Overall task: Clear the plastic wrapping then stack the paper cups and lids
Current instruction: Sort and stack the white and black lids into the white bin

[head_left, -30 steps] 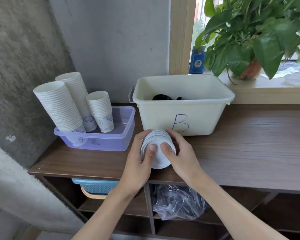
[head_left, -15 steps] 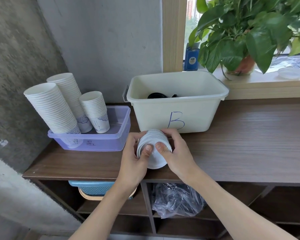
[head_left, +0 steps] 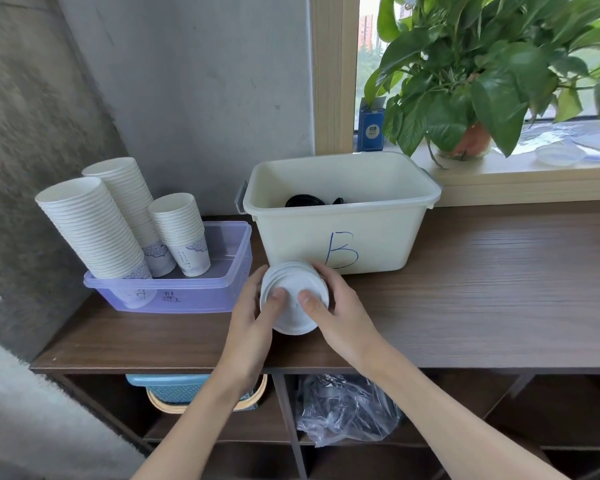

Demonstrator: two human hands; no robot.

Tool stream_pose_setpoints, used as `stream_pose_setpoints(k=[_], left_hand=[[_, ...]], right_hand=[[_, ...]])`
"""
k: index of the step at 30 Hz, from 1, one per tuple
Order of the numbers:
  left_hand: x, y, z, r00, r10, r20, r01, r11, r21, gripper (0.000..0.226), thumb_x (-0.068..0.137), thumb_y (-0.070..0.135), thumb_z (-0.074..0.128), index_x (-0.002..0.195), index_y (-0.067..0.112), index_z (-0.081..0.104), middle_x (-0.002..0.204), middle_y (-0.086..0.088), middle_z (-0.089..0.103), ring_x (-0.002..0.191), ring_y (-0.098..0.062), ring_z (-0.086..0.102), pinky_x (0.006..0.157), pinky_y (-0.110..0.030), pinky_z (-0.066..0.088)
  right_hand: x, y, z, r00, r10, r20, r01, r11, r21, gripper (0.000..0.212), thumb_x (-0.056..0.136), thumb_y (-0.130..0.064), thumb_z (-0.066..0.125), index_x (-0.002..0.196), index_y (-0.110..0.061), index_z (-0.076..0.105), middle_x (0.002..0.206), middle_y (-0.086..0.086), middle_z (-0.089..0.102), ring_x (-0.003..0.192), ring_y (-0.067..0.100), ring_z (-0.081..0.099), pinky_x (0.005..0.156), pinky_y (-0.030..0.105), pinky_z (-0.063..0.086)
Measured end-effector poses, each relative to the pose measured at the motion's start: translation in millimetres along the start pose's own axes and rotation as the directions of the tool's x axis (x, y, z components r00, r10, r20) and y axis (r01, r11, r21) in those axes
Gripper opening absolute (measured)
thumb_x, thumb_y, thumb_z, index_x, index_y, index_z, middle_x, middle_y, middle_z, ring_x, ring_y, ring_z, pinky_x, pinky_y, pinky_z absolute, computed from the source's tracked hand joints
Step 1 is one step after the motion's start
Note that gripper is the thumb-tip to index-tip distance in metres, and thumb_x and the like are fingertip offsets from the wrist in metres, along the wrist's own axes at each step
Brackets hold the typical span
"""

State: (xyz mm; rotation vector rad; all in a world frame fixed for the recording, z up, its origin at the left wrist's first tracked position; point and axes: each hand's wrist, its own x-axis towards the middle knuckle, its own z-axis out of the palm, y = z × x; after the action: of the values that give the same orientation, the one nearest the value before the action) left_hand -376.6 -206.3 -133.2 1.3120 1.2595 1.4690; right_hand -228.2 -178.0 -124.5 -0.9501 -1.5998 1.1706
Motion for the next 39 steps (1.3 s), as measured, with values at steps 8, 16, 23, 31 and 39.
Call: stream_pose_setpoints(k=[8,16,23,31,39], left_hand=[[-3,0,0,0.997,0.080,0.004,-0.080,0.988,0.131,0.060,0.084,0.054,0.058,0.131,0.016,0.057,0.121,0.002,0.070,0.114,-0.014,0.064,0.094,-0.026,0.051],[-2,-4,4,0.995,0.085,-0.053,-0.074,0.980,0.186,0.050,0.082,0.033,0.064,0.128,0.015,0.056,0.112,0.002,0.070,0.102,-0.008,0.066,0.084,-0.017,0.051],[-5,1,4,0.988,0.119,-0.096,-0.112,0.991,0.077,0.050,0.083,0.059,0.060,0.119,0.024,0.061,0.110,0.000,0.072,0.103,-0.016,0.068,0.086,-0.025,0.053],[-4,0,3,0.997,0.077,-0.030,-0.073,0.991,0.108,0.053,0.084,0.050,0.060,0.133,0.032,0.051,0.130,0.013,0.062,0.122,0.000,0.056,0.100,-0.023,0.045],[-5,4,1,0.997,0.075,0.001,-0.075,0.994,0.080,0.068,0.077,0.066,0.066,0.134,0.028,0.054,0.126,0.004,0.068,0.118,-0.012,0.063,0.092,-0.019,0.049]], right_hand=[[-1,7,0,1.000,-0.028,-0.006,0.028,0.998,-0.061,0.039,0.092,-0.020,0.061,0.128,-0.027,0.048,0.127,-0.006,0.058,0.116,0.005,0.055,0.099,0.021,0.043],[-1,10,3,0.999,-0.030,-0.015,0.027,0.988,-0.151,0.047,0.085,-0.023,0.057,0.130,-0.026,0.044,0.126,-0.006,0.055,0.116,0.007,0.052,0.098,0.016,0.039],[-1,1,1,0.999,-0.017,0.037,0.020,0.996,-0.085,0.050,0.089,-0.031,0.066,0.135,-0.027,0.046,0.126,-0.015,0.058,0.117,-0.002,0.053,0.100,0.020,0.042],[-4,2,3,0.999,-0.044,-0.011,0.042,0.993,-0.110,0.054,0.090,-0.023,0.066,0.137,-0.032,0.041,0.135,-0.011,0.049,0.126,-0.002,0.044,0.107,0.023,0.037],[-4,3,3,0.997,-0.072,-0.032,0.068,0.992,-0.104,0.057,0.088,-0.035,0.067,0.137,-0.031,0.039,0.134,-0.013,0.048,0.123,-0.007,0.043,0.101,0.010,0.032]])
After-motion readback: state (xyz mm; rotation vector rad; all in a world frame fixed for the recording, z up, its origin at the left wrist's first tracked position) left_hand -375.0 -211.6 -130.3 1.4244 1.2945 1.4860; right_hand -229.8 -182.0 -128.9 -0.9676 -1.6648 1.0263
